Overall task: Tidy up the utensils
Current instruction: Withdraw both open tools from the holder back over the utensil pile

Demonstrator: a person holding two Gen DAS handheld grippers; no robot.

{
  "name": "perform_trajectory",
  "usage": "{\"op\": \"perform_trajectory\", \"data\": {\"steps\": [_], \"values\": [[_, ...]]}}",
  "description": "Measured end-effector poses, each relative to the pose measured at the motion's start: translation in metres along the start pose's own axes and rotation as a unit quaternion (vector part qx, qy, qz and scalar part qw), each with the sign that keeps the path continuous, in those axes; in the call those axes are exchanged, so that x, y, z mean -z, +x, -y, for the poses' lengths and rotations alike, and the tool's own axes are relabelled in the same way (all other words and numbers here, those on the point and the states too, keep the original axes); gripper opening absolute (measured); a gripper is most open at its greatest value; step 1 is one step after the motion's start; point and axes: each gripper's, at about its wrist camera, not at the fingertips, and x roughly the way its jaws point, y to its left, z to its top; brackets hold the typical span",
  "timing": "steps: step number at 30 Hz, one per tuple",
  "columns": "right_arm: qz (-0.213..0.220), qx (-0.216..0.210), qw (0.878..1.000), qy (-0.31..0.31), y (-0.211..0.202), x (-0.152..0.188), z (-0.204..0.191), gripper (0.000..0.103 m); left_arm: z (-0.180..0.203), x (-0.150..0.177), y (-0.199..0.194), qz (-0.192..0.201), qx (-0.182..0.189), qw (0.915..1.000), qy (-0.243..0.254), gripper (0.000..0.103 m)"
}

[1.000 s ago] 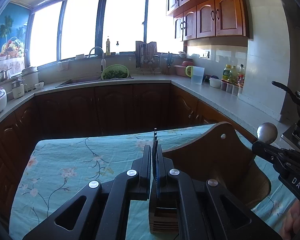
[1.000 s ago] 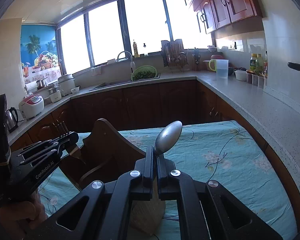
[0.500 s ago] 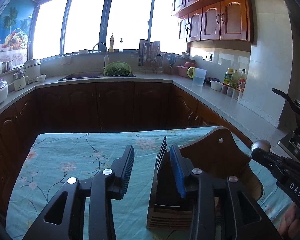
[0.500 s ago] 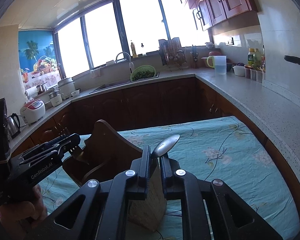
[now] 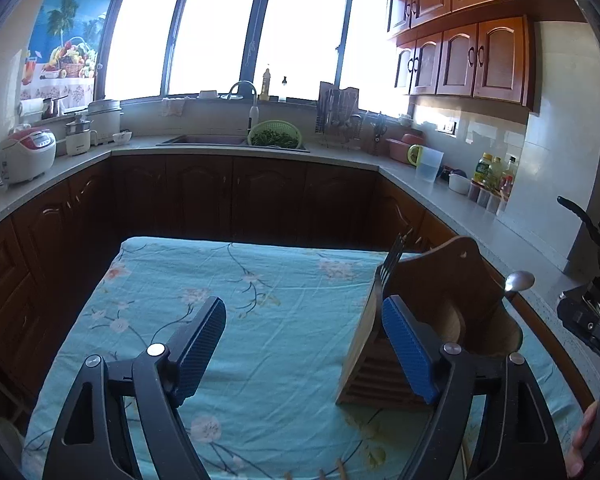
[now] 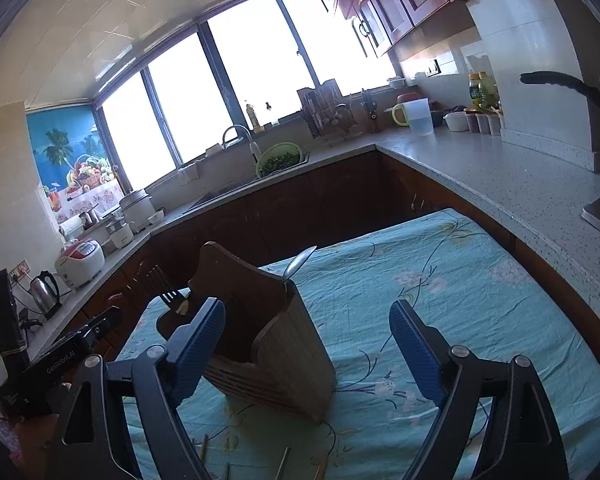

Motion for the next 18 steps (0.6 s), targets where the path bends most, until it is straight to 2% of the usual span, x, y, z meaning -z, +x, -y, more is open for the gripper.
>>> {"op": "perform_trajectory", "data": {"steps": [1, 4, 14, 18], "values": [[-0.002, -0.003, 1.0, 0.003, -0.005, 0.002, 0.0, 0.094, -0.002, 0.006, -0.006, -0.002, 0.0, 1.0, -0.002, 0.081], [-0.002, -0.013, 1.0, 0.013, -0.023, 0.012, 0.0, 0.097, -0.007, 0.018, -0.025, -0.013, 0.0, 0.9999, -0.008, 0.082], [-0.015, -0.023, 1.0, 0.015, -0.08, 0.055, -0.01, 0.1, -0.023, 0.055, -0.089, -0.059, 0.003, 0.9971, -0.049, 0.082], [-0.025, -0.014, 0.999, 0.018, -0.096, 0.073, -0.009, 0.1, -0.027, 0.067, -0.111, -0.072, 0.006, 0.9953, -0.065, 0.082]]}}
